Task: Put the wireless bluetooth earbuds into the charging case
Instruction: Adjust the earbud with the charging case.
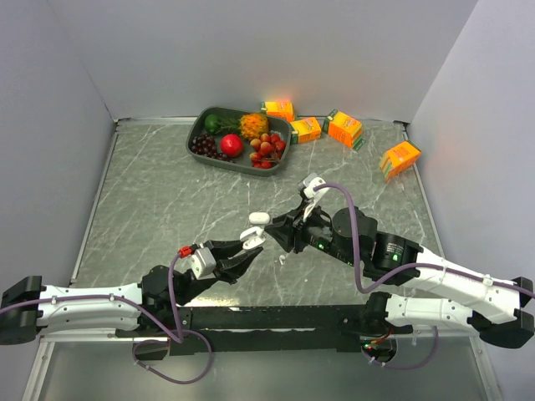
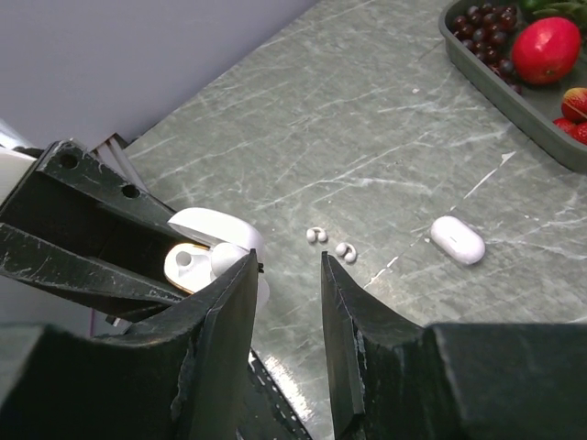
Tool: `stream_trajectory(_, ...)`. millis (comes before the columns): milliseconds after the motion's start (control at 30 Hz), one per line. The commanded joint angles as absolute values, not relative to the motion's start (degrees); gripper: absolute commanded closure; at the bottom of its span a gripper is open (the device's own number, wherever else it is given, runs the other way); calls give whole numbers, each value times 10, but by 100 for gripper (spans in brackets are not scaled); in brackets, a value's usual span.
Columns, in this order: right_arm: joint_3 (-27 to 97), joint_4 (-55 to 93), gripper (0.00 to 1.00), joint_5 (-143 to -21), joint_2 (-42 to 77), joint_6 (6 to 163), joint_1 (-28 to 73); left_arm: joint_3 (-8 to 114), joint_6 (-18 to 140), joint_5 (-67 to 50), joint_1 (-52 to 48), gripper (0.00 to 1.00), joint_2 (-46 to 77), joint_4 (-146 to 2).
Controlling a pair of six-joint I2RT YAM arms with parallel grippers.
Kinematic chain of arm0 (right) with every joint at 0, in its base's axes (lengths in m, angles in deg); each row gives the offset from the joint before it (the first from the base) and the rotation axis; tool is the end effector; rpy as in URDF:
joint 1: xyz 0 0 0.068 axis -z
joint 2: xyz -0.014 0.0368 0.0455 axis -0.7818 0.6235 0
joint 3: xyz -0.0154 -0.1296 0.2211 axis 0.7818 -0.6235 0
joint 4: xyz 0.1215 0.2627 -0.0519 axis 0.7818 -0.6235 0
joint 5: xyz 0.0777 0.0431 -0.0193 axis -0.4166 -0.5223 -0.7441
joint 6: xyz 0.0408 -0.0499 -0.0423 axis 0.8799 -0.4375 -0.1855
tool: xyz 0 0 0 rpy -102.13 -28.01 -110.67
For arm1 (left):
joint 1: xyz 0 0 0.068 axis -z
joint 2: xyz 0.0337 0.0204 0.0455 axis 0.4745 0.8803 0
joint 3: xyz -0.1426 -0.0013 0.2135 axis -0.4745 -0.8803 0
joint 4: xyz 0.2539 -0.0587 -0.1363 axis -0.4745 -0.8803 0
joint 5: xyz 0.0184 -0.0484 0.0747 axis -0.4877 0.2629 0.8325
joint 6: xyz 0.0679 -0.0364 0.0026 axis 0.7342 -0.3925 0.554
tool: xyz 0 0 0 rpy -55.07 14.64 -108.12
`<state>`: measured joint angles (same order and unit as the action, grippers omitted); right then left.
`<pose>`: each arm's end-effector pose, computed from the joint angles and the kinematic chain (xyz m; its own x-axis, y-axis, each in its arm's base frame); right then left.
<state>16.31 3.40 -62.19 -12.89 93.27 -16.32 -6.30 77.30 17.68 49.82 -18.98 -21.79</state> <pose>0.1144 0.2446 0.3737 -0.2810 0.0042 -0.9597 -0.7840 0.5757 0.2321 0.0673 -0.2226 0.2536 0.1624 -0.3632 -0.9174 0.8633 0.5025 -0.0462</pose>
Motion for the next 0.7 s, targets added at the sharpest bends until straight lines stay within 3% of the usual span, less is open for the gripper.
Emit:
stream_trajectory(0,192,46,58,-630,-124,925,-170,-47,764,175,500,99,-196,-193)
stream_trajectory(667,206,34,50,-633,-118,921,-177,-47,761,177,500,99,-198,-197)
